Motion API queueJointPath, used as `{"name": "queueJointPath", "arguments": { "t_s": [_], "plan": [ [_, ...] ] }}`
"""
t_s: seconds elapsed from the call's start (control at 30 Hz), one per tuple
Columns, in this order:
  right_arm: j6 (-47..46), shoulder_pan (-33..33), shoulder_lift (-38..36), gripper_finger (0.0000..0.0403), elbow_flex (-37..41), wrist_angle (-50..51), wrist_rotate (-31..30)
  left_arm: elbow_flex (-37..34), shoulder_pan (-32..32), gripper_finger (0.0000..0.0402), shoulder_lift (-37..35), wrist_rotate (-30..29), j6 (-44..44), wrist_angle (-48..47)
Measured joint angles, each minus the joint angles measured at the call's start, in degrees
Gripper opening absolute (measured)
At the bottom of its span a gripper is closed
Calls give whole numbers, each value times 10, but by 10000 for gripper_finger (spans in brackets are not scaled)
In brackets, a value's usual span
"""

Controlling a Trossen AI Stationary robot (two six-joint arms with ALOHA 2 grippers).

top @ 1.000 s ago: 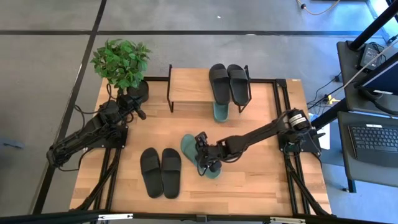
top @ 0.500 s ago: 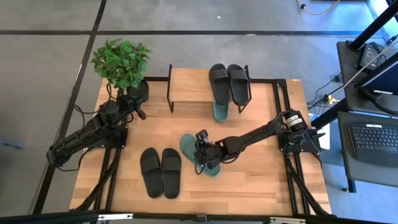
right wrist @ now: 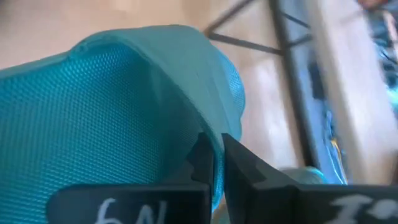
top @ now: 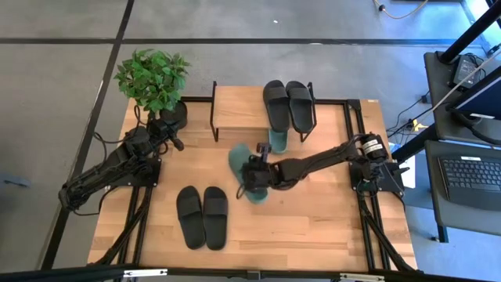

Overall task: Pick and place slides into the shelf
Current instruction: Put the green slide under the shelf

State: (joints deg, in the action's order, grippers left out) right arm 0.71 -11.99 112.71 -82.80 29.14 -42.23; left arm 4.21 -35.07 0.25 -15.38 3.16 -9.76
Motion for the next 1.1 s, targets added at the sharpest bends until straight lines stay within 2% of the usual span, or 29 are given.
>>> {"name": "queueJointPath", "arguments": {
  "t_s": [0.5, 0.77, 0.87, 1.1],
  "plan": [
    [-50, 60, 31, 17, -3, 37, -29, 0, 0, 0, 0, 0, 1, 0],
    [-67, 76, 79, 17, -4, 36, -43, 0, 0, 0, 0, 0, 0, 0],
    [-77, 78, 92, 17, -4, 37, -74, 0, 0, 0, 0, 0, 0, 0],
    [-103, 86, 98, 17, -4, 45, -87, 0, 0, 0, 0, 0, 0, 0]
  ]
}}
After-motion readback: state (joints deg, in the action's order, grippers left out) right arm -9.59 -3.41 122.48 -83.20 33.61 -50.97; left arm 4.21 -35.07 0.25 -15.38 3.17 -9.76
